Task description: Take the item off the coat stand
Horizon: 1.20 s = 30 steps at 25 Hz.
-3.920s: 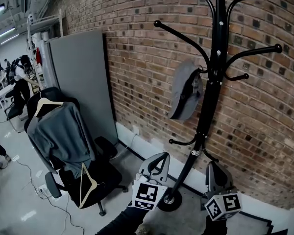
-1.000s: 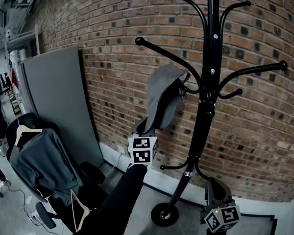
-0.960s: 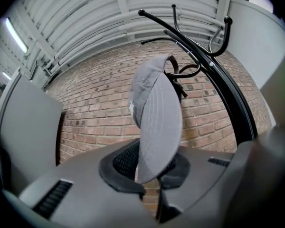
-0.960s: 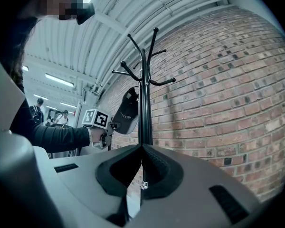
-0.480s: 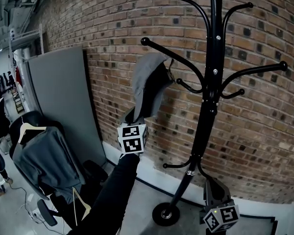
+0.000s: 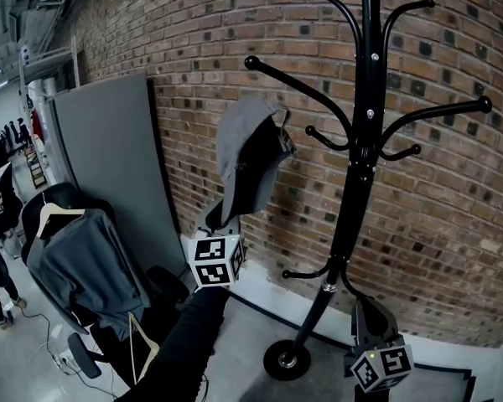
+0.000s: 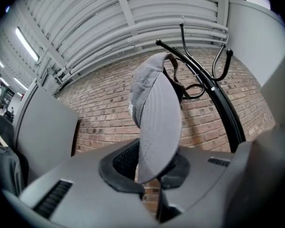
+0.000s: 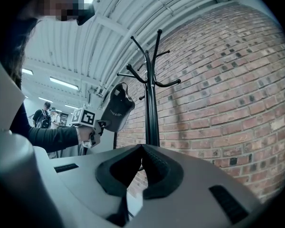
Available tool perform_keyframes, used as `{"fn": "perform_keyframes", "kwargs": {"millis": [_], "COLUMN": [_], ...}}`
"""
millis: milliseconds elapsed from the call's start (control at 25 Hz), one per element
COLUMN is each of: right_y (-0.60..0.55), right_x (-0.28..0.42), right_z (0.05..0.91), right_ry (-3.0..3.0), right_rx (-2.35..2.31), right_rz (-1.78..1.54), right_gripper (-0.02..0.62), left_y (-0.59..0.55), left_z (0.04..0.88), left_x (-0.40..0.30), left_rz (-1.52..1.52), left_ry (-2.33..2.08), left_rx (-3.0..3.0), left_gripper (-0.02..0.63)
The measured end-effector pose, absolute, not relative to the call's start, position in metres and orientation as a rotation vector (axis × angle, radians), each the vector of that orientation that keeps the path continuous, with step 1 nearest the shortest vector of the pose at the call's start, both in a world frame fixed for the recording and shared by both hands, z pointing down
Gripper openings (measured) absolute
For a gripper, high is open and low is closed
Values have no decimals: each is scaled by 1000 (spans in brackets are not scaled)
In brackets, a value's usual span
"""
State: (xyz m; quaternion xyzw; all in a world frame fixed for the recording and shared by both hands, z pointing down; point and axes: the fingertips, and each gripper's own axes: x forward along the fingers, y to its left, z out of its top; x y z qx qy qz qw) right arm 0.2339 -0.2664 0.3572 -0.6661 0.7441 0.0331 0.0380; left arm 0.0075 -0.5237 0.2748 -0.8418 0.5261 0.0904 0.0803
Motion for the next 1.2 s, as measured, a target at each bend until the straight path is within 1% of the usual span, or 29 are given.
{"fn": "perform_keyframes", "kwargs": {"millis": [280, 840, 1200], "right_y": [-262, -239, -215], "right_x": [230, 218, 214], "right_z": [351, 346, 351], "right_ry": [2297, 2362, 2413], "right_rx": [-1998, -1900, -1835], "right_rz": [112, 130, 119], "right_gripper": [9, 9, 9], "left_y": [-462, -345, -306], "left_z": [303, 342, 356], "left_x": [-4, 33, 28], "left_rz": [222, 162, 186], "left_ry": [1554, 1500, 1605], "left_rx": [-2519, -2560, -2567], "left_gripper": [38, 38, 38]}}
